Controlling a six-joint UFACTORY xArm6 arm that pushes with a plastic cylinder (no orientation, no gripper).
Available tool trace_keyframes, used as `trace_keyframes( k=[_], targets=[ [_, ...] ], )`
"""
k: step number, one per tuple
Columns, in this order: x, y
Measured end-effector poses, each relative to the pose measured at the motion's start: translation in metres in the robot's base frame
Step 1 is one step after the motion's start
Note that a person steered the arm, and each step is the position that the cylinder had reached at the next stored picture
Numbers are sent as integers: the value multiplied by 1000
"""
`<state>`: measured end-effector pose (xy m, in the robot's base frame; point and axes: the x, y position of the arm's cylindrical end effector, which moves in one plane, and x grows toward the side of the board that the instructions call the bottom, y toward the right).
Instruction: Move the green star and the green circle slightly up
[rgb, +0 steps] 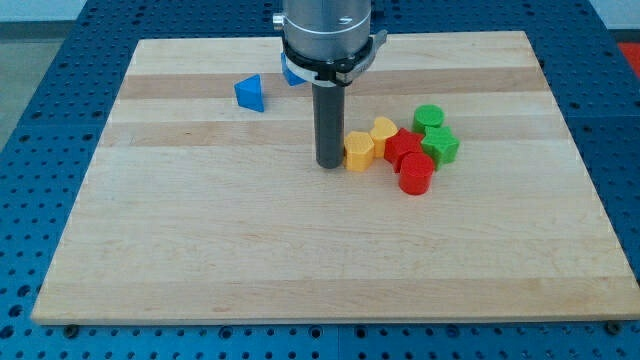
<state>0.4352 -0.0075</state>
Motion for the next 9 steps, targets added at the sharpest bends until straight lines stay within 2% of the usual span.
trace_keyframes(
  k=[1,2,3,5,7,9],
  targets=[
    [14,-11],
    [54,3],
    [84,52],
    [74,166],
    [21,180],
    [6,178]
  ],
)
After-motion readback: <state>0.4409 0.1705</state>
